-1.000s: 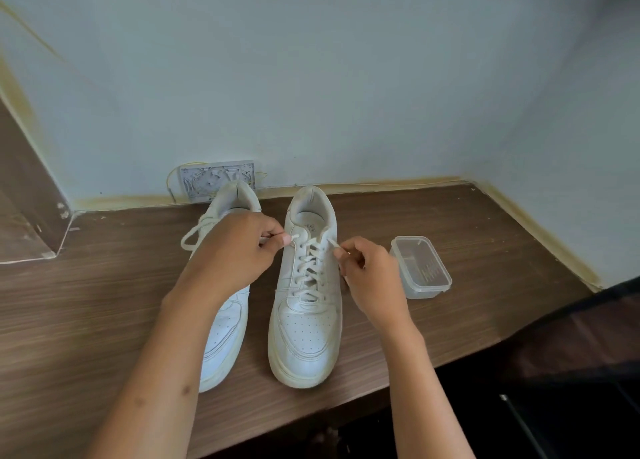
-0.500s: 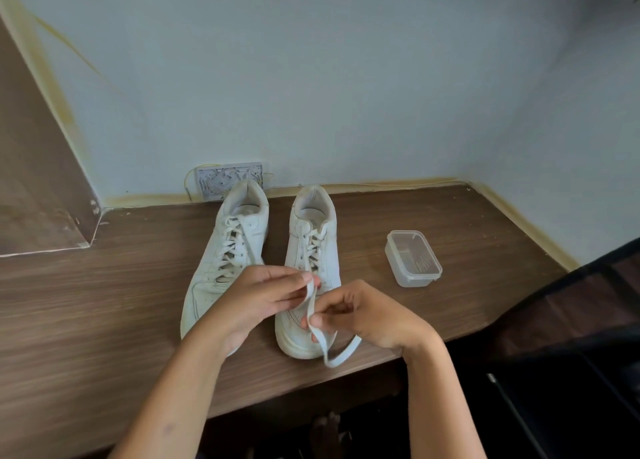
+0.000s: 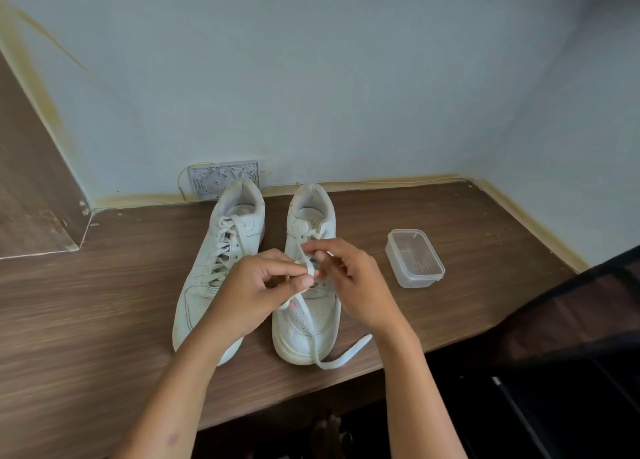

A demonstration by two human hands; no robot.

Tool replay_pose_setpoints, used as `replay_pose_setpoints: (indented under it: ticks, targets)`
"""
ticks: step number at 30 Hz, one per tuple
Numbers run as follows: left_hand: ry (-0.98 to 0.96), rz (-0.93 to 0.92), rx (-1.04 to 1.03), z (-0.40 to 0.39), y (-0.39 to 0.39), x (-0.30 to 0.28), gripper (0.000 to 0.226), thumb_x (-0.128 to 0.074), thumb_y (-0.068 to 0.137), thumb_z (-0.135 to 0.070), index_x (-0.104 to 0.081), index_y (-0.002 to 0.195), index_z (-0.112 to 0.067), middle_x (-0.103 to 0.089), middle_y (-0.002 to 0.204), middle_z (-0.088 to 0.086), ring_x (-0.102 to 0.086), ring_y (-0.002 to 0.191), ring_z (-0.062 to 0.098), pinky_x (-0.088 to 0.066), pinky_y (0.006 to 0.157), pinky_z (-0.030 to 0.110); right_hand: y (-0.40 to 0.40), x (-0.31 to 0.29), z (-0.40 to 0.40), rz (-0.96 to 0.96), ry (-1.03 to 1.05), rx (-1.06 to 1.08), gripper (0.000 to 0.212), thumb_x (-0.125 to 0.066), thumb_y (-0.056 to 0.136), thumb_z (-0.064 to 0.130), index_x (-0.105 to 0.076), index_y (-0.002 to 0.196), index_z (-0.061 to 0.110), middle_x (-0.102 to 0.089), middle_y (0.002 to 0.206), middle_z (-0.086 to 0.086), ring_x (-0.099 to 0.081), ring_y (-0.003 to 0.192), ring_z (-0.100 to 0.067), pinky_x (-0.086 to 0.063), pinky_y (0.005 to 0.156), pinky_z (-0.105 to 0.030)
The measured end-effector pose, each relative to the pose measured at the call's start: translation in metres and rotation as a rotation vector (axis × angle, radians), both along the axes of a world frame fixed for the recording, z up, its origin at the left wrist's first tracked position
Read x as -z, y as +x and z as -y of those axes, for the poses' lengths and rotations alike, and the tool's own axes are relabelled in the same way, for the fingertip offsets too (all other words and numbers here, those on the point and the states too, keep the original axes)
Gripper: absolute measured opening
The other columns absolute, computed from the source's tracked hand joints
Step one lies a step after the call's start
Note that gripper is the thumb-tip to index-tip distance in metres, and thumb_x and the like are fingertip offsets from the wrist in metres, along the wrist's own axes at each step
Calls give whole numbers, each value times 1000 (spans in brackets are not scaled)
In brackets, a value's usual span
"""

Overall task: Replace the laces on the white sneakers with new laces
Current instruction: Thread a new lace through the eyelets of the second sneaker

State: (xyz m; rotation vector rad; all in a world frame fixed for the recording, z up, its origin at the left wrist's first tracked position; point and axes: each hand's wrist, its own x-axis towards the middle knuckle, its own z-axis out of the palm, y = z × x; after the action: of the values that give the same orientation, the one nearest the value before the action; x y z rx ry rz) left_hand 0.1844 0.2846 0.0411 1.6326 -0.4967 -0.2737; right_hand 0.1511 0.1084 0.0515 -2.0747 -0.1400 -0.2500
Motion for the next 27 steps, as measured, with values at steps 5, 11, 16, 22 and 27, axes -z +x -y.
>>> replay_pose_setpoints:
  ticks: [5,11,16,22,27]
  targets:
    - [197,327,-257,2,4,12,17,-81,76,-21,-76,86,-33,-68,85,-18,-66,78,7,-51,66,14,13,2,3,-93,9,53,19,-58,97,6,-73,107,13,-73,97,3,-69,83,-2,-55,75,-19]
    - [234,424,-342,10,5,14,28,-80,78,-14,-59,89,-28,-62,94,-24,-62,85,0,-51,72,14,17,-2,13,-236,2,-88,26,-68,91,12,-74,114,21,-74,87,-9,-54,65,-2,-47,66,-18]
    - [261,455,-339,12,5,15,29,-79,78,-11,-60,86,-31,-63,93,-21,-62,87,3,-47,74,12,19,1,9,-236,4,-56,24,-71,87,8,-76,109,18,-74,83,0,-60,67,-6,-51,71,-20]
    - [184,372,-258,3,16,9,21,-76,83,-18,-69,95,-34,-67,86,-15,-64,90,6,-44,79,8,16,-3,1,-47,-17,110,15,-72,86,3,-77,96,13,-70,83,15,-66,76,5,-47,69,-9]
    - [115,243,-165,-6,19,3,14,-64,93,-21,-72,100,-29,-70,94,-9,-61,95,2,-42,79,6,14,-9,15,113,-47,263,6,-65,93,13,-70,93,14,-57,91,9,-52,73,7,-41,67,-10]
